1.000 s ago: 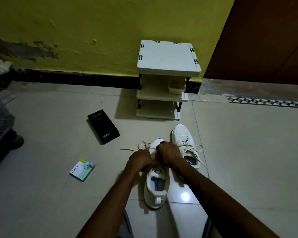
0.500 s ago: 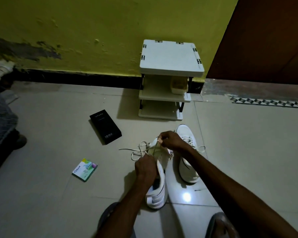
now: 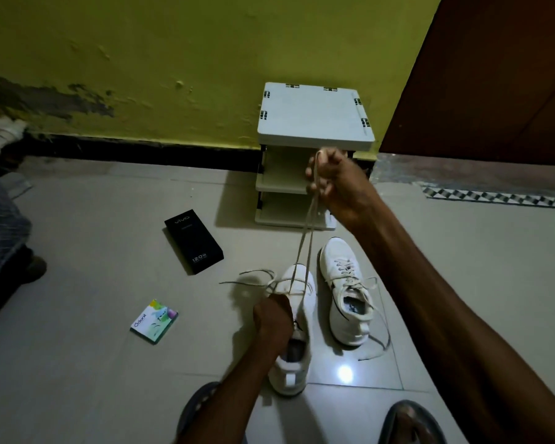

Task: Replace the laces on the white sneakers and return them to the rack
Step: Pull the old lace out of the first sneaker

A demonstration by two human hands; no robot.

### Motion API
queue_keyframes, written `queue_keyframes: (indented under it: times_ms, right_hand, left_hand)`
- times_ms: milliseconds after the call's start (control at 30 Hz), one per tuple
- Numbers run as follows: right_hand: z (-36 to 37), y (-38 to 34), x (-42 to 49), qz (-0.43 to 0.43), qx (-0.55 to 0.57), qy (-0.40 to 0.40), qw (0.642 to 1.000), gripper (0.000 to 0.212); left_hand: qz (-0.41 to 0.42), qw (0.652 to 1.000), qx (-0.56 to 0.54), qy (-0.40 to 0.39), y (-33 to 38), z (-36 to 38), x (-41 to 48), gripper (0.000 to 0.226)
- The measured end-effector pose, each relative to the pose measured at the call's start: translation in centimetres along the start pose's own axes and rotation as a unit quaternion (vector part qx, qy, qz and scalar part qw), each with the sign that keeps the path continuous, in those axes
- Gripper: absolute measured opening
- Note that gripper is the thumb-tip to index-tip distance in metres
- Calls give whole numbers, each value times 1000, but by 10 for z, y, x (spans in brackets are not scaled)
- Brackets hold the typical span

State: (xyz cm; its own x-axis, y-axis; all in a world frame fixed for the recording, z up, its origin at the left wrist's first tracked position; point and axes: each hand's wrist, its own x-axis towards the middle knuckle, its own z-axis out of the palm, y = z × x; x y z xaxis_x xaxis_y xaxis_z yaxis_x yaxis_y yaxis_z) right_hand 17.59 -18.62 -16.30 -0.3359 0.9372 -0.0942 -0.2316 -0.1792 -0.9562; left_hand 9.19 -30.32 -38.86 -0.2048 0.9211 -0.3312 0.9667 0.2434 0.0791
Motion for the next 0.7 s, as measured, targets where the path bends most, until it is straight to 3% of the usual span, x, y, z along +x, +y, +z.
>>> queue_keyframes:
  times_ms: [67, 100, 167, 200, 233, 300, 467, 567, 700]
  right_hand:
    - [-17, 41, -4, 33, -232, -1, 972, 12]
    - [-26, 64, -6, 60, -360, -12, 931, 15]
    - [-45, 108, -11, 114, -609, -56, 783, 38]
    - [-51, 125, -16, 142, -696, -84, 699, 53]
    - [-55, 137, -21, 169, -743, -112, 638, 65]
    - [-57, 149, -30, 214, -758, -161, 595, 73]
    - [-54, 138, -32, 262, -740, -216, 581, 39]
    - [-50, 128, -27, 290, -670, -187, 657, 30]
    - [-52, 115, -23, 227, -563, -62, 792, 28]
  left_hand:
    - [5, 999, -47, 12, 1, 4, 1, 26]
    - [5, 998, -60, 22, 1, 6, 0, 27]
    - [-10, 996, -82, 25, 0, 7, -1, 27]
    - [-18, 995, -92, 21, -1, 7, -2, 27]
    - [-29, 994, -106, 15, -2, 7, -2, 27]
    - [-37, 990, -133, 3, -4, 6, -3, 30]
    - [-41, 989, -143, 6, -3, 3, -5, 32]
    - [-41, 988, -147, 8, -2, 4, -5, 29]
    - [-38, 992, -120, 14, -3, 3, -6, 23]
